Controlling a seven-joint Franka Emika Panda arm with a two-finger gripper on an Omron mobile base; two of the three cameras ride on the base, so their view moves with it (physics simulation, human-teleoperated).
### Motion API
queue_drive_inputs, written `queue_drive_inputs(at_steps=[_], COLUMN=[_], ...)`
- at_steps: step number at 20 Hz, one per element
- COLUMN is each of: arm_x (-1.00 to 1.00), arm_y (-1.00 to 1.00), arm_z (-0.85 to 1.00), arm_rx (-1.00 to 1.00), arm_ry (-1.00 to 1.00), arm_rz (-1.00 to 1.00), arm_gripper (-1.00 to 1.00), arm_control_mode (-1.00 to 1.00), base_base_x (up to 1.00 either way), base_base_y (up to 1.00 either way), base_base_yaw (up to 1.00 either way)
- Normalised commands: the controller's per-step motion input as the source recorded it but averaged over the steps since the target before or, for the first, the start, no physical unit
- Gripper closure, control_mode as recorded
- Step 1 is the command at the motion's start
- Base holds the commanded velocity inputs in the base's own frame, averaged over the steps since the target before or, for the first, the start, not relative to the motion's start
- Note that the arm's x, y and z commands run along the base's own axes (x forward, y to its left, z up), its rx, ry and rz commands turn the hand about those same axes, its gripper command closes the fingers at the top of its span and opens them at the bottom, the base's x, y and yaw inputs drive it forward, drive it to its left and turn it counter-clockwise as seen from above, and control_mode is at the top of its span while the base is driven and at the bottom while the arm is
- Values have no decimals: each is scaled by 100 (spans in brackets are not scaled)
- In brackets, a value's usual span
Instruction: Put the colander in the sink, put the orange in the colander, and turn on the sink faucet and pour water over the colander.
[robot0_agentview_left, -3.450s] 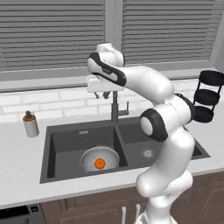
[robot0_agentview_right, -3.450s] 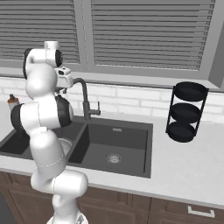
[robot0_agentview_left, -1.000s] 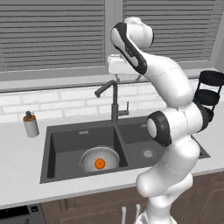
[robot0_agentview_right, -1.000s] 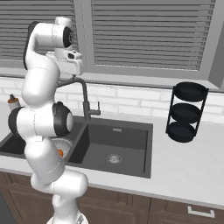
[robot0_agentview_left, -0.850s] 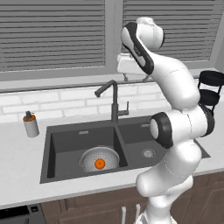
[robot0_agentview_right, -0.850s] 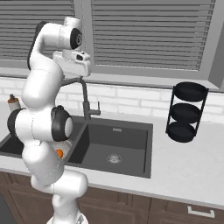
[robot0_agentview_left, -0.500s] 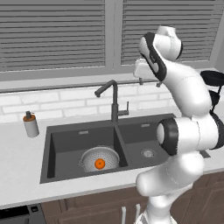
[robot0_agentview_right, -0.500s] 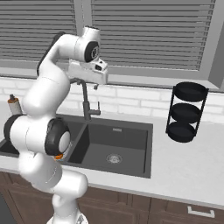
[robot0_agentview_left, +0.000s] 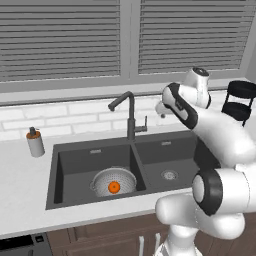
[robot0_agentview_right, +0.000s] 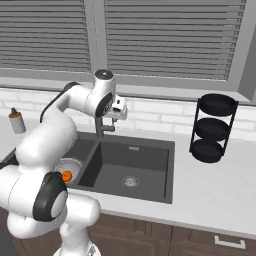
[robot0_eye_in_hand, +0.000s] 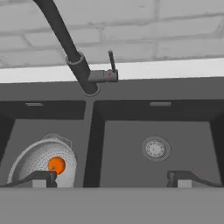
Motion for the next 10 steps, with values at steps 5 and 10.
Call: queue_drive_inputs(at_steps=[5, 10], arm_x=[28, 53], arm_y=[0, 0], arm_z=[-36, -44], arm_rx=[2, 0], arm_ry=[-41, -31], arm_rz=[1, 0], arm_gripper=[-100, -100], arm_control_mode=[-100, -100], base_base_x=[0, 0], base_base_y=[0, 0], base_base_yaw=[0, 0])
